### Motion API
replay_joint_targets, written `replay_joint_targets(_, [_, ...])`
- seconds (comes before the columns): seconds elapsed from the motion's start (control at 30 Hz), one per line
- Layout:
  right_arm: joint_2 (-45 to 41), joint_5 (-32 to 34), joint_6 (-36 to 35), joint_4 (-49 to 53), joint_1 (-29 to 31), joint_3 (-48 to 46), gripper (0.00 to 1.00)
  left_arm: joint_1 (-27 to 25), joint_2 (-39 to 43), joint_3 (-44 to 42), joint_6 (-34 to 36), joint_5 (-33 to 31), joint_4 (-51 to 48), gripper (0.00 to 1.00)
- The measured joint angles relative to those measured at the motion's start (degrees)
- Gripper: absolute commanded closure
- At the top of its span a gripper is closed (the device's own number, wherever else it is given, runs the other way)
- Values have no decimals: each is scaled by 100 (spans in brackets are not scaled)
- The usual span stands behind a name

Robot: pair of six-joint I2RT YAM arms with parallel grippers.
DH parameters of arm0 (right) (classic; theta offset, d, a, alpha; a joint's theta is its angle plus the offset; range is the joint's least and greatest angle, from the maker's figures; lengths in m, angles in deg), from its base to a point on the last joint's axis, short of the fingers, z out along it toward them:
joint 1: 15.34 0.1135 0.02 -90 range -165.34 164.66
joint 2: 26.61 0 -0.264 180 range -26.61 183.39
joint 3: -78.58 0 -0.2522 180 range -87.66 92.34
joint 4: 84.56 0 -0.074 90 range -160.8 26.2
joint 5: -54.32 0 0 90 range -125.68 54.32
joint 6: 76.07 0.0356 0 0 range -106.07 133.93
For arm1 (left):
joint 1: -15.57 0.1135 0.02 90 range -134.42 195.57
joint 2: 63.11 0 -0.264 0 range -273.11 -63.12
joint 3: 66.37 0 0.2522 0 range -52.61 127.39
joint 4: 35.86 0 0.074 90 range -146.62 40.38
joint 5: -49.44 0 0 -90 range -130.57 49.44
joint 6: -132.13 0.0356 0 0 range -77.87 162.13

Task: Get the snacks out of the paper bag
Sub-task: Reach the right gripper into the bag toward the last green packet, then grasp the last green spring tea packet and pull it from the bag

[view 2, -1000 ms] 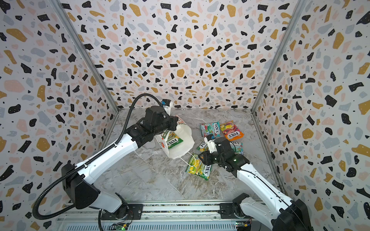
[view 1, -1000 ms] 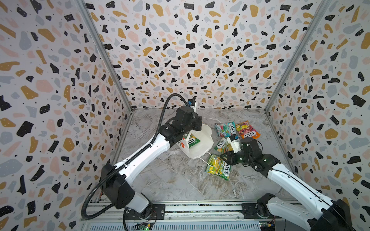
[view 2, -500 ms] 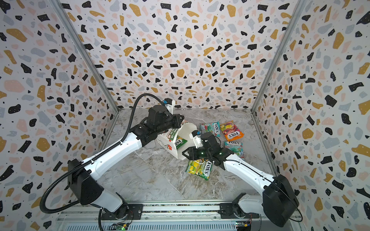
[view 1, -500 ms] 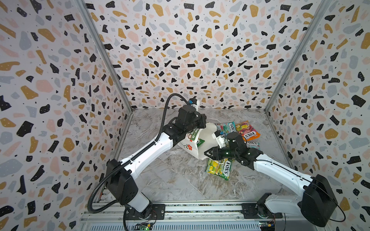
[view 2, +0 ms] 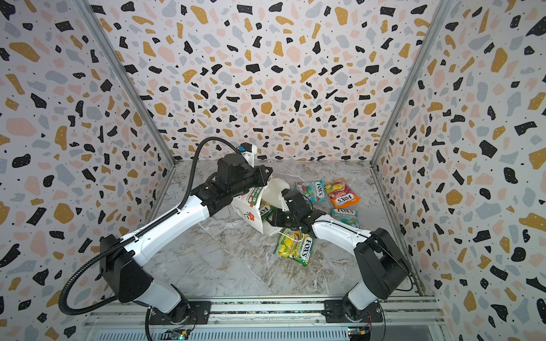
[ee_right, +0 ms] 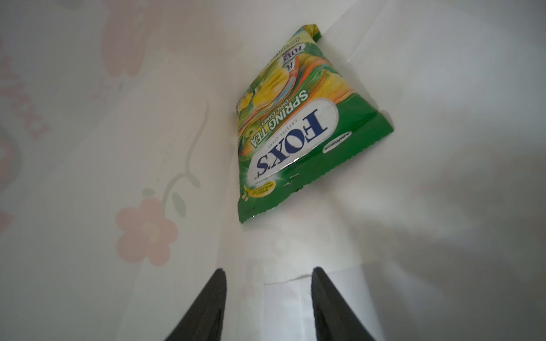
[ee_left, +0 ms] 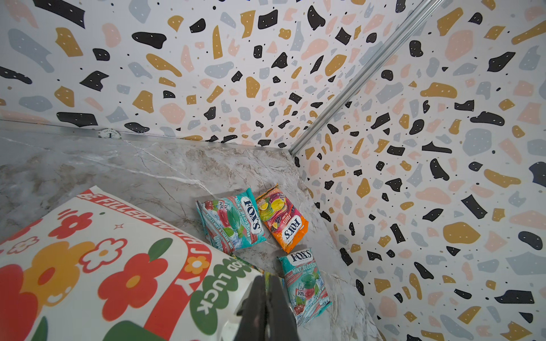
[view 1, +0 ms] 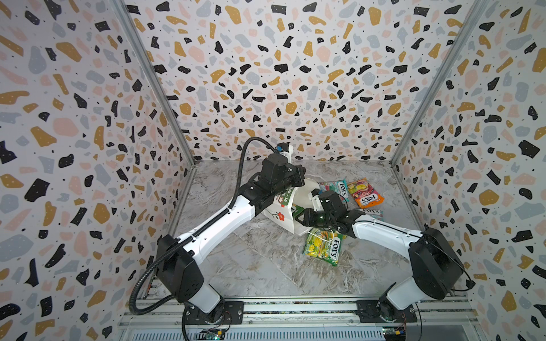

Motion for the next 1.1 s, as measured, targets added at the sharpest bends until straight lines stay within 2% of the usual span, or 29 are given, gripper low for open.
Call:
replay_joint_targets(0.5, [1176,743,282,203,48,1014,46,0,0,0,-177,-4,79,100])
replay_joint_targets(1.1, [1504,1174,398,385,131,1215,41,0,0,0,-273,-11,107,100])
